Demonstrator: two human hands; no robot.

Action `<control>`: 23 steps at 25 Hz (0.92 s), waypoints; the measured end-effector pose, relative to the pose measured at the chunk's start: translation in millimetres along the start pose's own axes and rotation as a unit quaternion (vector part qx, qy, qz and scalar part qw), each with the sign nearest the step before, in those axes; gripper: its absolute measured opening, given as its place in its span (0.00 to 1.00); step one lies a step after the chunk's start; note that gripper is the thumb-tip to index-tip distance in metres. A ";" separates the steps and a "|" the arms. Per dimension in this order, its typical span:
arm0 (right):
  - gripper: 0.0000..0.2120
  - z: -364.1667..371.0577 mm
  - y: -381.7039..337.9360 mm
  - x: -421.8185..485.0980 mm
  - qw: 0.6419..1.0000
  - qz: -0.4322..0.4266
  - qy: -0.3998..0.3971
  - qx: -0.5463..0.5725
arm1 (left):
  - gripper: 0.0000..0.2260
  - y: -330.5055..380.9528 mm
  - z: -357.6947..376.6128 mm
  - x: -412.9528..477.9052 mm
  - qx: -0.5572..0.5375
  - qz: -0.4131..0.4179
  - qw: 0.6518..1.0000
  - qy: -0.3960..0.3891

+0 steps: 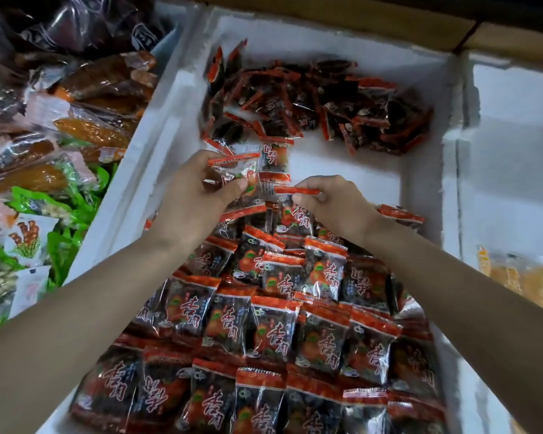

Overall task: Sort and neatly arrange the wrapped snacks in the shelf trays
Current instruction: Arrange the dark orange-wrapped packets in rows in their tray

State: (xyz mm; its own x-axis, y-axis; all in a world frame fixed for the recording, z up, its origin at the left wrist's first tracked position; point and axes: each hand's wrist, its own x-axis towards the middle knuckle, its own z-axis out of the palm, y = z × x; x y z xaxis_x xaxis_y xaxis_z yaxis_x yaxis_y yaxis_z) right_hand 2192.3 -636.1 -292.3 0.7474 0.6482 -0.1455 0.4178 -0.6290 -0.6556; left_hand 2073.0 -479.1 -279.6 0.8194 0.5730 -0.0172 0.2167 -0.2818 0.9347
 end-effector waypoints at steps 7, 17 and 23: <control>0.12 1.6 4.3 -8.6 0.995 -0.006 -0.023 -0.094 | 0.13 -5.7 4.0 -7.8 0.001 -0.018 1.000 -0.004; 0.12 -5.5 -38.1 -28.8 0.995 -0.086 -0.028 0.042 | 0.13 -6.3 16.0 -22.8 0.016 0.063 0.994 -0.089; 0.03 -22.9 -28.7 4.9 0.989 -0.021 0.106 0.101 | 0.14 -19.6 6.6 -29.5 0.289 0.167 0.936 -0.113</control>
State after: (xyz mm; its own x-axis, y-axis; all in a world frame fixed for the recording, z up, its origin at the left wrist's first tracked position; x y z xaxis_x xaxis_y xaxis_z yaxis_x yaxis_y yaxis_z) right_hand 2195.8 -624.7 -257.2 0.8318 0.5543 0.0291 0.3548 -0.4907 -0.7959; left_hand 2048.1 -495.5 -299.8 0.9697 0.2202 0.1059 0.1265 -0.8231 0.5536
